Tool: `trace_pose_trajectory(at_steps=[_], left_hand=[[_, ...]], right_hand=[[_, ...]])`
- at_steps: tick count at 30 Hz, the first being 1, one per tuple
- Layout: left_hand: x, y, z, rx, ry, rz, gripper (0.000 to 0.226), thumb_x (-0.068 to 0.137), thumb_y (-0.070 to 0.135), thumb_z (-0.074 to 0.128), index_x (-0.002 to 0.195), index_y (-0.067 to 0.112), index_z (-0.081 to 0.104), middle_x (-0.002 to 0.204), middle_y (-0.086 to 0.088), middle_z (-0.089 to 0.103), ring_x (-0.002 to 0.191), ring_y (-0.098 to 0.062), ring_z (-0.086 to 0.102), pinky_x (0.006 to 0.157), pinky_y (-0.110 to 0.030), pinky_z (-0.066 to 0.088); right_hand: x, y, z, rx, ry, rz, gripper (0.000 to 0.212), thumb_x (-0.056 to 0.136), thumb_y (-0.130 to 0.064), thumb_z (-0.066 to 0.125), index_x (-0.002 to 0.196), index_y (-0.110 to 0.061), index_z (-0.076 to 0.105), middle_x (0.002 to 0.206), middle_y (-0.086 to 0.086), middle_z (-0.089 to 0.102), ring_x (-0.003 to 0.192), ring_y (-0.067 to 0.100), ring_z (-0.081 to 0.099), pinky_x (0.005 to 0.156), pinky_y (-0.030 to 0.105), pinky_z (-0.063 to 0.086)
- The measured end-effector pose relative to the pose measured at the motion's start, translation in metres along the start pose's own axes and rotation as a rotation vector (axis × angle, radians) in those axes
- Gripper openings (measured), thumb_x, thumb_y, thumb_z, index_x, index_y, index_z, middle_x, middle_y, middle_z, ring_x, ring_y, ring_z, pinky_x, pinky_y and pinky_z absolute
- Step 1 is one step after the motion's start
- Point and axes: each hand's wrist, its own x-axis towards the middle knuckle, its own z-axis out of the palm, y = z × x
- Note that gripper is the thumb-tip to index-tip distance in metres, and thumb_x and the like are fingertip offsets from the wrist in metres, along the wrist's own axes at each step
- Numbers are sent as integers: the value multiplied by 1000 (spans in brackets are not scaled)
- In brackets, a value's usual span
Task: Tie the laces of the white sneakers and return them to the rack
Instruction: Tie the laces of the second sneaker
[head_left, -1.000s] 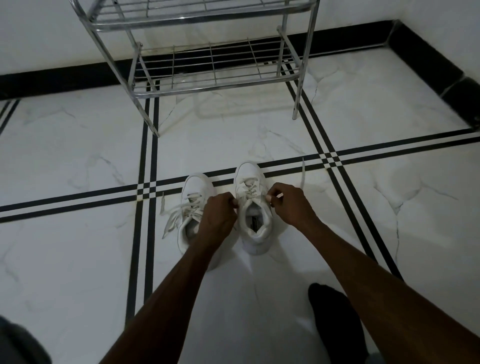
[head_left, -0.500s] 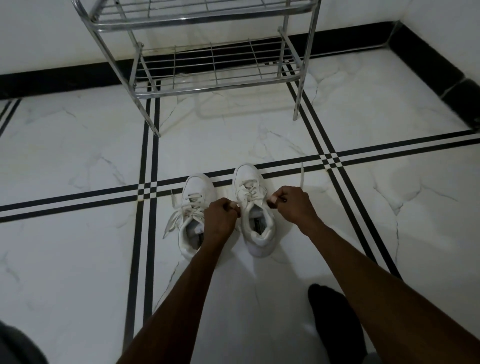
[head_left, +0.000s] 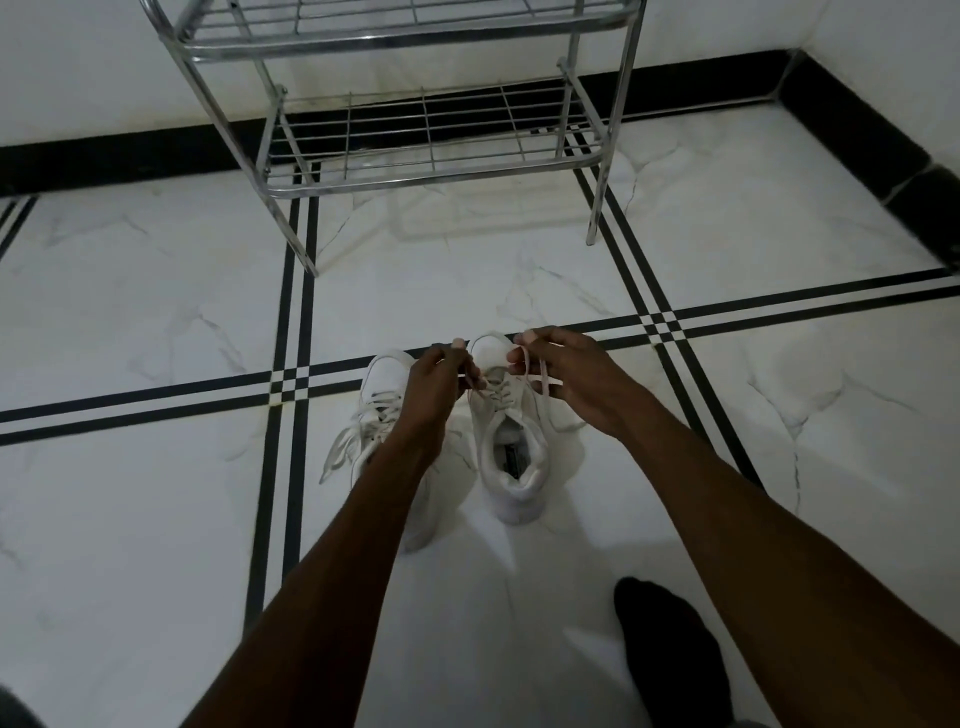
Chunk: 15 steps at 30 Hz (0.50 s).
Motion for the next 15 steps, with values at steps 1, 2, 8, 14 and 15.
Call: trace_pose_trajectory(at_steps=[1, 2, 8, 14, 15], left_hand=[[2, -1, 2, 19, 3, 5, 30, 106, 27, 47, 98, 1, 60, 84, -13, 62, 69, -19, 61, 63, -24, 48], [5, -4, 3, 49, -3, 11, 29, 105, 27, 47, 103, 2, 61, 82, -9, 62, 69, -17, 60, 70, -29, 47], [6, -4, 2, 258, -121, 153, 25, 106, 18, 45, 121, 12, 64, 79, 1, 59, 70, -12, 57, 60, -12, 45], [8, -2, -1, 459, -244, 298, 36, 102, 4, 40, 130, 21, 56, 78, 3, 57, 70, -11, 56, 74, -28, 51], [9, -1, -1, 481, -261, 328, 37, 101, 7, 40, 129, 24, 56, 78, 3, 59, 70, -12, 57, 76, -35, 52]], right_hand=[[1, 0, 1, -54, 2, -22, 23, 97, -31, 58, 112, -17, 70, 110, 7, 73, 102, 22, 68, 84, 34, 50], [2, 0, 2, -92, 3, -40, 22, 98, -25, 57, 116, -19, 69, 108, 5, 73, 97, 19, 69, 78, 31, 48], [11, 3, 6, -120, -5, -10, 48, 94, 3, 52, 133, -24, 59, 104, 7, 74, 89, 16, 68, 62, 25, 46], [13, 3, 15, -6, 197, 74, 45, 72, -12, 84, 111, -17, 62, 97, 13, 76, 81, 20, 72, 62, 31, 51], [13, 3, 16, 9, 208, 80, 43, 72, -13, 85, 110, -14, 64, 94, 14, 76, 76, 19, 71, 60, 30, 51]])
